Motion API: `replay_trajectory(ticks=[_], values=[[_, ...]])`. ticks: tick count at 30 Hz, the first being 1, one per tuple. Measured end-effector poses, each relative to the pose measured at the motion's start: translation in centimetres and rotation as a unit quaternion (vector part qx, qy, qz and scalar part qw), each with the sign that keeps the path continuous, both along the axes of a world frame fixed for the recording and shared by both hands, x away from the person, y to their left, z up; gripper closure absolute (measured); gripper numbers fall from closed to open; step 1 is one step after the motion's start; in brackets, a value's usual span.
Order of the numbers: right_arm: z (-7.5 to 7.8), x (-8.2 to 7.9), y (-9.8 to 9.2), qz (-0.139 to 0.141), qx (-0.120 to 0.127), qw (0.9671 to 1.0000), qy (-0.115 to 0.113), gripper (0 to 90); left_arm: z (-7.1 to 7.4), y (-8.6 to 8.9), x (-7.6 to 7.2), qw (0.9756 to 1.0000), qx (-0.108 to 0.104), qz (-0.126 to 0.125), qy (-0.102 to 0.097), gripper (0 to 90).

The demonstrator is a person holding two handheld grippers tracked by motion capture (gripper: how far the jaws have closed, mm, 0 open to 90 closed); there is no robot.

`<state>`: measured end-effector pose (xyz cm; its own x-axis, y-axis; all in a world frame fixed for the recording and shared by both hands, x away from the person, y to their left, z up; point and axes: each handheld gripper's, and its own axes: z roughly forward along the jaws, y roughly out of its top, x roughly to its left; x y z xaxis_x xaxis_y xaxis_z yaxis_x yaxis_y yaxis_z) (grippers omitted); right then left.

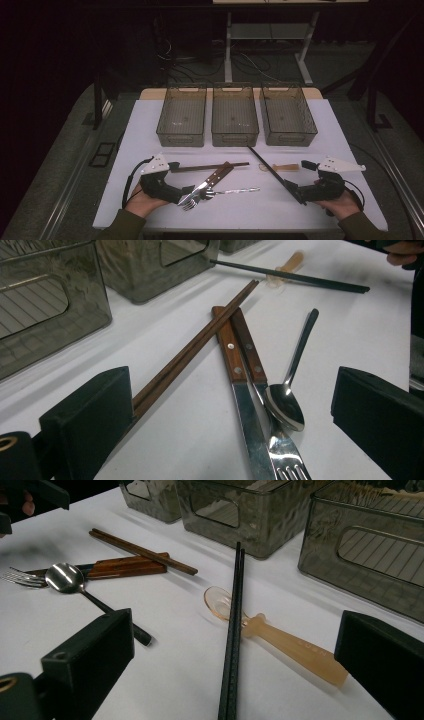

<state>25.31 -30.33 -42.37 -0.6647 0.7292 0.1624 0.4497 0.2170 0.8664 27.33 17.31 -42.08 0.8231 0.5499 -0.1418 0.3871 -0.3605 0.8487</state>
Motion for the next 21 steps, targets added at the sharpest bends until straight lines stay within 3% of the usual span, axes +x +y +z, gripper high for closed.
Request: replay_trajectory(ticks=[21], values=[[0.14, -0.13, 0.12, 0.003, 0.01, 0.9999, 0.005, 2.6, -0.06, -0.29, -0.27, 0.9999, 0.01, -0.006, 0.0, 2.6]])
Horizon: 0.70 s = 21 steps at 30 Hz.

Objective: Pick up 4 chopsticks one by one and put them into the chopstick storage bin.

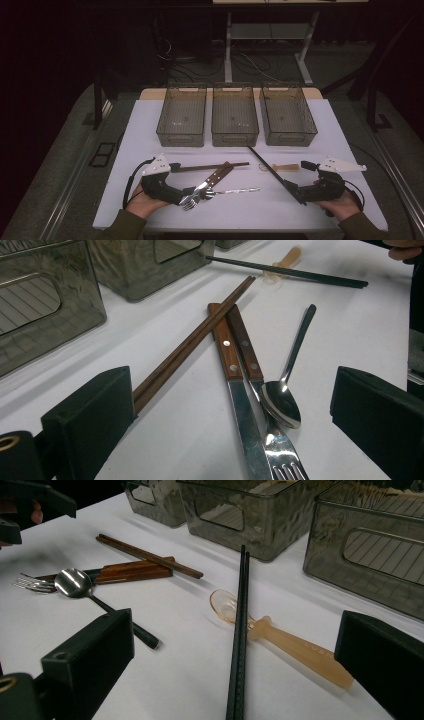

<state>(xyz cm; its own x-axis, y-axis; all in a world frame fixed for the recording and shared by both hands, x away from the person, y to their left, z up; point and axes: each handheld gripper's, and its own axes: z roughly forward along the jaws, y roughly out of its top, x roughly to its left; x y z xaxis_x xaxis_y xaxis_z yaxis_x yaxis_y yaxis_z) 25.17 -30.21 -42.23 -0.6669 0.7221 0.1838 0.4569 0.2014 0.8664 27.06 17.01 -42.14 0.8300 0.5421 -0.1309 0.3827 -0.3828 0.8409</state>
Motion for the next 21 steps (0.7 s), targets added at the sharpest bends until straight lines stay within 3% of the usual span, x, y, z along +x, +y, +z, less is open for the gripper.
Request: replay_trajectory(ticks=[13, 21], values=[[-0.1, 0.6, 0.4, -0.003, -0.001, 1.0, 0.007, 2.6, 0.0, -0.2, 0.1, 1.0, -0.001, -0.002, -0.001, 2.8], [-0.2, 0.6, 0.7, 0.004, -0.002, 1.0, 0.007, 2.6, 0.3, -0.2, 1.1, 0.9999, 0.006, 0.004, -0.011, 6.8]])
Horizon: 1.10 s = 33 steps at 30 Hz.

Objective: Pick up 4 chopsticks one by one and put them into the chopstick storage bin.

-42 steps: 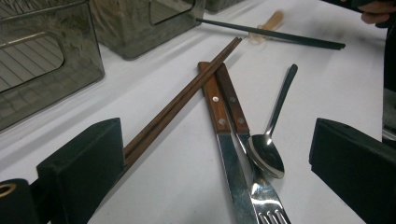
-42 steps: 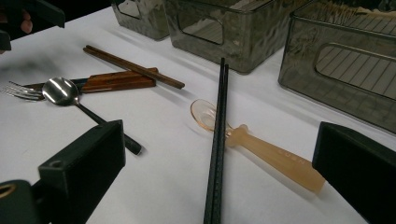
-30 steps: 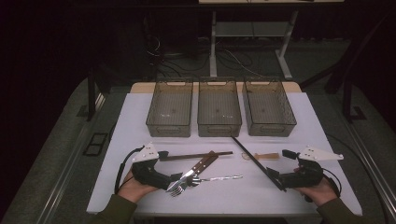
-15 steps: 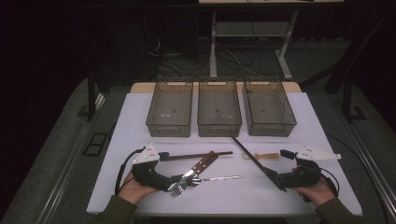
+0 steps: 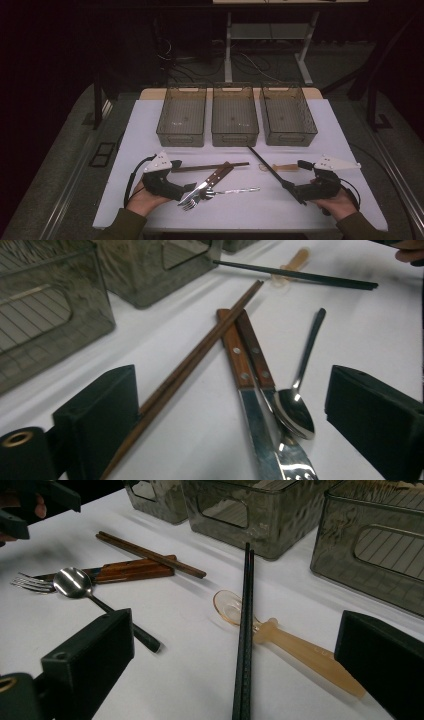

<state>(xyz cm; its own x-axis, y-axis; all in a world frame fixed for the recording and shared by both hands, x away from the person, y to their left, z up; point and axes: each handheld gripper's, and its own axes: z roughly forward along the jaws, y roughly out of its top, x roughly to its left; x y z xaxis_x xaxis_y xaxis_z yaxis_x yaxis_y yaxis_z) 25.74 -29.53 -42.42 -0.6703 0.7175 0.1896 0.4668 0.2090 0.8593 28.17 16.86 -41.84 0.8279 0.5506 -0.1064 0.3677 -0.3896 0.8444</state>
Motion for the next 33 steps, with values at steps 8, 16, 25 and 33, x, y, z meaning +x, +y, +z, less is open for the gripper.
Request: replay_trajectory(ticks=[8, 16, 25, 33], values=[[0.0, 0.0, 0.0, -0.002, 0.001, 1.0, 0.002, 2.6, -0.2, 0.4, 1.4, 0.9999, 0.005, 0.014, 0.0, 20.5], [-0.1, 0.0, 0.1, -0.003, 0.006, 1.0, 0.004, 2.6, -0.6, 1.0, 2.7, 0.9994, 0.008, 0.034, 0.003, 36.7], [-0.2, 0.0, 0.1, -0.006, 0.003, 1.0, 0.003, 2.6, -0.3, 1.0, 3.7, 0.9982, 0.024, 0.054, -0.005, 59.2], [-0.3, 0.1, 0.0, -0.011, 0.004, 0.9999, 0.003, 2.6, -0.5, 0.4, 5.1, 0.9976, 0.029, 0.062, 0.013, 75.1]])
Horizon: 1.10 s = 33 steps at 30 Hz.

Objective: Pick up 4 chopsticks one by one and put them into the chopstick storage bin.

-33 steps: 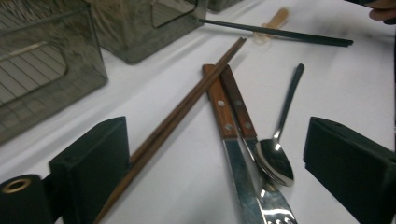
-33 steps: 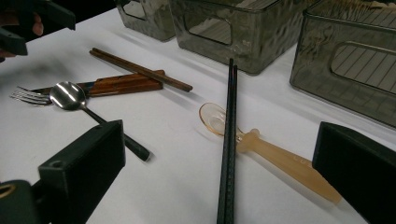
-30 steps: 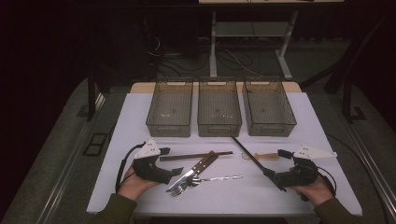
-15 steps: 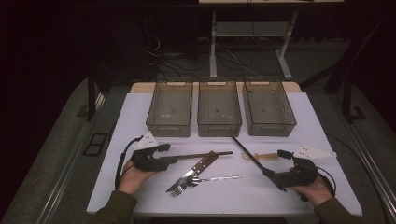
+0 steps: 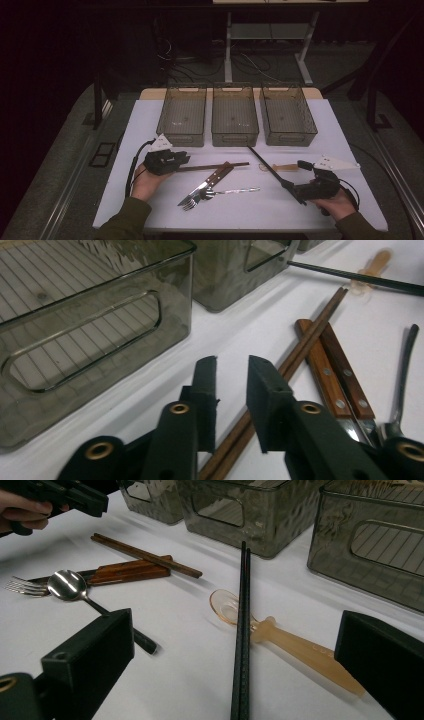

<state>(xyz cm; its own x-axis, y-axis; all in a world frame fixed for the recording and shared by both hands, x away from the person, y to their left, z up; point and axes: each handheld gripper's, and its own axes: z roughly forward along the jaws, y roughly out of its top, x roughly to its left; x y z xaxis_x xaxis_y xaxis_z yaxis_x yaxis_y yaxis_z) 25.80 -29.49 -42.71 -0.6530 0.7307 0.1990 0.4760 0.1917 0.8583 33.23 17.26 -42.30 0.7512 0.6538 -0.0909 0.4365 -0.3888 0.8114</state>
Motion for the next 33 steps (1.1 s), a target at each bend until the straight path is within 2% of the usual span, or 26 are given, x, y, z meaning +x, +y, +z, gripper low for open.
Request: replay_trajectory(ticks=[2, 8, 9, 11, 14, 15, 23, 25, 33], values=[[0.0, 0.0, 0.0, -0.001, 0.0, 1.0, 0.001, 2.6, -0.1, -0.1, 0.3, 1.0, 0.004, 0.001, 0.004, 78.7], [-0.1, 0.0, 0.0, -0.002, 0.001, 1.0, 0.0, 2.6, -0.9, 0.0, 1.1, 0.9991, 0.038, 0.01, 0.018, 87.4], [0.0, -0.1, 0.0, -0.003, 0.002, 1.0, 0.002, 2.6, -1.1, 0.0, 1.2, 0.999, 0.037, 0.015, 0.022, 88.4], [-0.1, -0.1, 0.0, -0.003, 0.003, 1.0, 0.001, 2.6, -1.3, 0.2, 1.3, 0.998, 0.056, 0.015, 0.025, 89.1], [-0.1, -0.1, 0.0, -0.004, 0.001, 1.0, -0.001, 2.6, -1.6, 0.3, 1.3, 0.9979, 0.05, 0.019, 0.036, 89.3], [0.0, -0.1, 0.0, -0.005, 0.002, 1.0, 0.001, 2.6, -1.7, 0.4, 1.2, 0.9971, 0.062, 0.017, 0.042, 89.3], [-0.1, -0.2, 0.0, -0.004, -0.001, 1.0, -0.002, 2.6, -2.1, 0.4, 1.2, 0.9954, 0.076, 0.016, 0.057, 89.3], [-0.1, -0.2, 0.0, -0.005, -0.002, 1.0, -0.001, 2.6, -2.1, 0.4, 1.3, 0.9946, 0.085, 0.009, 0.059, 89.3], [-0.1, -0.2, -0.1, -0.008, -0.002, 1.0, -0.001, 2.6, -2.2, 0.5, 0.9, 0.9944, 0.083, 0.006, 0.065, 89.4]])
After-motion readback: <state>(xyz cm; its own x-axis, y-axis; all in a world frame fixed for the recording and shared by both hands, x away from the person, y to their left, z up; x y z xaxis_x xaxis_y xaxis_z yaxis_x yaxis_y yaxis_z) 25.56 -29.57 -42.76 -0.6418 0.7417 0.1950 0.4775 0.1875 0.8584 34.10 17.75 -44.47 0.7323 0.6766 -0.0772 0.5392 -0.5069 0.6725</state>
